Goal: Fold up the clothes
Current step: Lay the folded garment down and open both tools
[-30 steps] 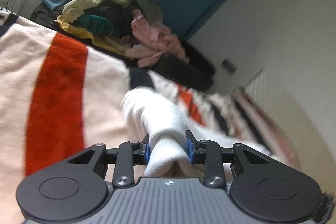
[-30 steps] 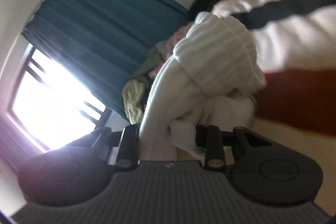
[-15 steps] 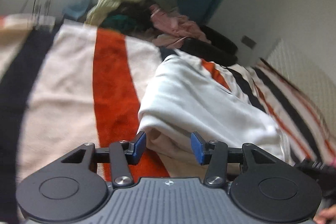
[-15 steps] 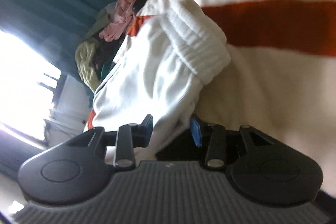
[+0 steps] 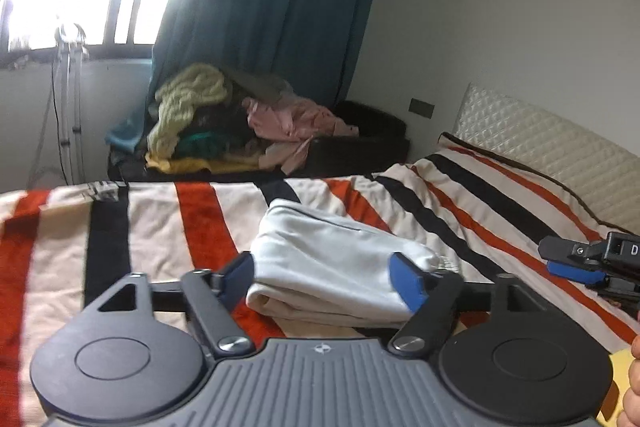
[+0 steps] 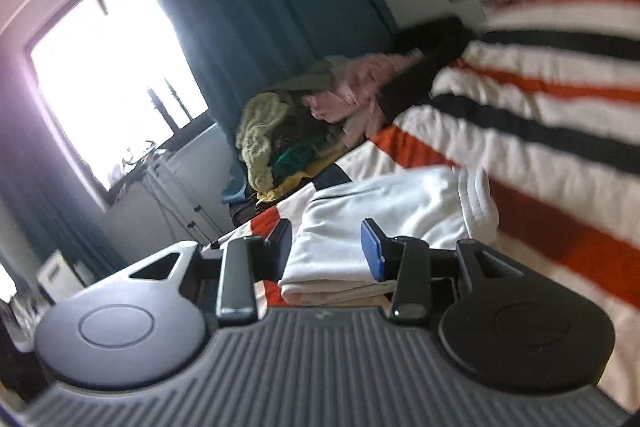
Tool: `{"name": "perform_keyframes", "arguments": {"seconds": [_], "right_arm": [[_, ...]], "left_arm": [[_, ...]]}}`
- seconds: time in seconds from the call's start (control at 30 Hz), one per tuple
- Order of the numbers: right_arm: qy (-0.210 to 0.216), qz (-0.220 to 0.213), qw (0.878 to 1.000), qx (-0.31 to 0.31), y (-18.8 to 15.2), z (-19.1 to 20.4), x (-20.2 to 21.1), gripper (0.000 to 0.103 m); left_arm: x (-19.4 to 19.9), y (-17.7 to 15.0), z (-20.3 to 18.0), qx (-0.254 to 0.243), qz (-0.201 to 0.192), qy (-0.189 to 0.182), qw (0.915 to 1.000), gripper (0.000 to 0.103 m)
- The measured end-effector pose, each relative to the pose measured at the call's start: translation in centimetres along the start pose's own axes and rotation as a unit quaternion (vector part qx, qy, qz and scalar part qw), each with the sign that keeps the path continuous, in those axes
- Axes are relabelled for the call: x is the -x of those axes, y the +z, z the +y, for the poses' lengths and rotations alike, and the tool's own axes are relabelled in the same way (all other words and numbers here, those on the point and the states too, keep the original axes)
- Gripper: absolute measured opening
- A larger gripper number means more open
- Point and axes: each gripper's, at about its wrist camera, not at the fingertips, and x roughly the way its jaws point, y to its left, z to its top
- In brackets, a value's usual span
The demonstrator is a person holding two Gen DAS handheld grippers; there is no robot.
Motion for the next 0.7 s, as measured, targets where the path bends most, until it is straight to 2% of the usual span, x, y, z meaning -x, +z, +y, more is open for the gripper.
{"name": "perform_keyframes", "arguments": {"seconds": [0.03, 0.1, 0.13, 0.17, 0.23, 0.27, 0.5, 0.7], "right_arm": [[-0.002, -0.004, 1.000, 0.013, -0.1, 0.6, 1.1, 0.042], [-0.003, -0.011, 0.999, 0.030, -0.4, 1.4, 3.2, 0.046], [0.000, -0.014, 0.999, 0.038, -0.7, 1.6, 4.0, 0.056], [0.002, -0.018, 0.999, 0.046, -1.0, 1.8, 4.8, 0.064], [0.001, -0.030, 0.998, 0.055, -1.8, 2.1, 6.1, 0.092], [0.007, -0.038, 0.998, 0.058, -2.3, 2.2, 6.8, 0.095], [0.021, -0.051, 0.994, 0.091, -6.1, 3.7, 8.8, 0.096], [0.010, -0.071, 0.991, 0.114, -8.8, 5.0, 9.1, 0.096]], "left_arm": [[1.4, 0.2, -0.5, -0.007, -0.003, 0.001, 1.0000, 0.084], [4.0, 0.4, -1.4, -0.019, -0.009, 0.012, 0.9997, 0.092], [5.3, 0.4, -1.9, -0.024, -0.013, 0.022, 0.9994, 0.095], [6.7, 0.2, -2.4, -0.033, -0.020, 0.031, 0.9988, 0.103], [9.2, -0.5, -3.4, -0.051, -0.039, 0.042, 0.9970, 0.103], [10.3, -0.9, -3.8, -0.058, -0.046, 0.045, 0.9963, 0.103], [14.7, -4.4, -4.8, -0.077, -0.067, 0.049, 0.9936, 0.103], [16.0, -6.8, -3.6, -0.056, -0.092, 0.057, 0.9926, 0.103]]}}
